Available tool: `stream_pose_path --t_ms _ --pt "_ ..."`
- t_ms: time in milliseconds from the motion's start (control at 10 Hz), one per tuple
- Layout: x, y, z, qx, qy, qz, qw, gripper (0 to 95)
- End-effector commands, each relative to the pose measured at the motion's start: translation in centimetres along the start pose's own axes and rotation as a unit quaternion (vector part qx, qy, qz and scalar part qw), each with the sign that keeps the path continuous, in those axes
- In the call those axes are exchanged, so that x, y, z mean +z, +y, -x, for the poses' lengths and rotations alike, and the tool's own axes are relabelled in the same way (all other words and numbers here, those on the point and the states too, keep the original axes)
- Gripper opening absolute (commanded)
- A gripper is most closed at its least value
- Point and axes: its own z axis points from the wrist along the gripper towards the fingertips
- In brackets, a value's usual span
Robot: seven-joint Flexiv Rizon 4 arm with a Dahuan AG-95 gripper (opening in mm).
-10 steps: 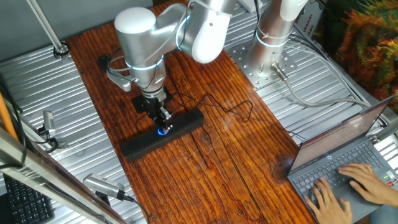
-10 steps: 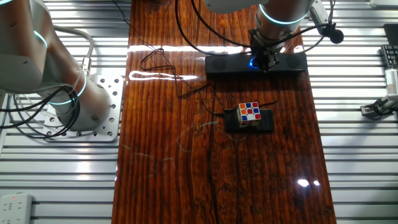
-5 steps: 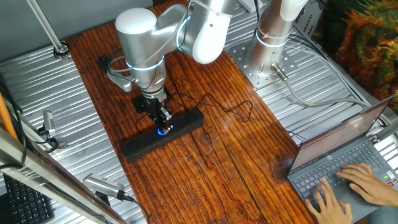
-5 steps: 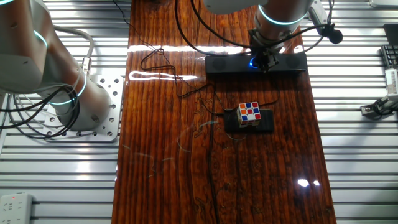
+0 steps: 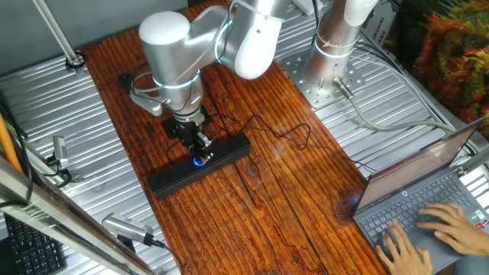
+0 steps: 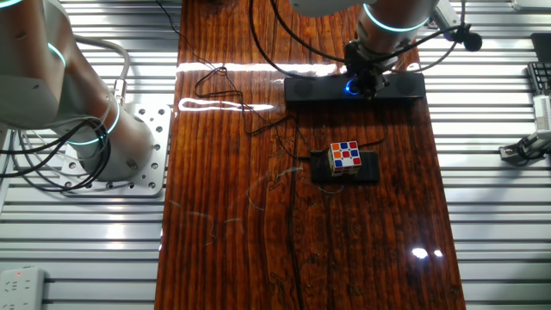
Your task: Turn the knob to increase the volume of the speaker
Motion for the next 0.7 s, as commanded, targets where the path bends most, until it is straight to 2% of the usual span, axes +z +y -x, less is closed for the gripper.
stream_pose_path --t_ms 100,400,700 --pt "-0.02 0.08 -0.05 -0.058 0.003 -0.005 0.9983 38.0" --pt "-0.04 0.09 -0.05 -0.099 0.007 -0.016 0.9949 38.0" --pt "-0.03 0.09 -0.04 -0.151 0.007 -0.015 0.9883 38.0"
